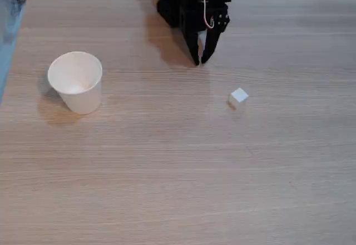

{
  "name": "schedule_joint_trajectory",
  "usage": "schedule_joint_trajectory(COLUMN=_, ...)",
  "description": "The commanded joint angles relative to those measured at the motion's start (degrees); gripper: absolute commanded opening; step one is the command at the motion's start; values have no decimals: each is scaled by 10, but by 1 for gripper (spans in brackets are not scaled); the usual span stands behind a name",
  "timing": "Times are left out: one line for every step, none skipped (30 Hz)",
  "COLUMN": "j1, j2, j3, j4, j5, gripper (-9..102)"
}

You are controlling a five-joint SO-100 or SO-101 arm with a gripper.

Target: Grasp a block and put it in the bin.

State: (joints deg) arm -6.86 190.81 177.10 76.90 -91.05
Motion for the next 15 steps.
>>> schedule_joint_trajectory(j1=11, j2=1, j3=8, j4=3, j5=2, gripper=9)
schedule_joint_trajectory(j1=11, j2=1, j3=8, j4=3, j5=2, gripper=9)
schedule_joint_trajectory(j1=11, j2=1, j3=8, j4=3, j5=2, gripper=9)
schedule_joint_trajectory(j1=11, j2=1, j3=8, j4=3, j5=3, gripper=8)
schedule_joint_trajectory(j1=11, j2=1, j3=8, j4=3, j5=3, gripper=7)
schedule_joint_trajectory(j1=11, j2=1, j3=8, j4=3, j5=3, gripper=7)
schedule_joint_trajectory(j1=11, j2=1, j3=8, j4=2, j5=9, gripper=7)
schedule_joint_trajectory(j1=11, j2=1, j3=8, j4=2, j5=10, gripper=6)
schedule_joint_trajectory(j1=11, j2=1, j3=8, j4=2, j5=12, gripper=4)
schedule_joint_trajectory(j1=9, j2=1, j3=9, j4=1, j5=20, gripper=4)
schedule_joint_trajectory(j1=8, j2=1, j3=9, j4=-1, j5=32, gripper=3)
schedule_joint_trajectory(j1=8, j2=1, j3=9, j4=-2, j5=41, gripper=3)
schedule_joint_trajectory(j1=8, j2=1, j3=9, j4=-3, j5=46, gripper=3)
schedule_joint_trajectory(j1=8, j2=1, j3=9, j4=-3, j5=44, gripper=3)
schedule_joint_trajectory(j1=8, j2=1, j3=9, j4=-2, j5=41, gripper=3)
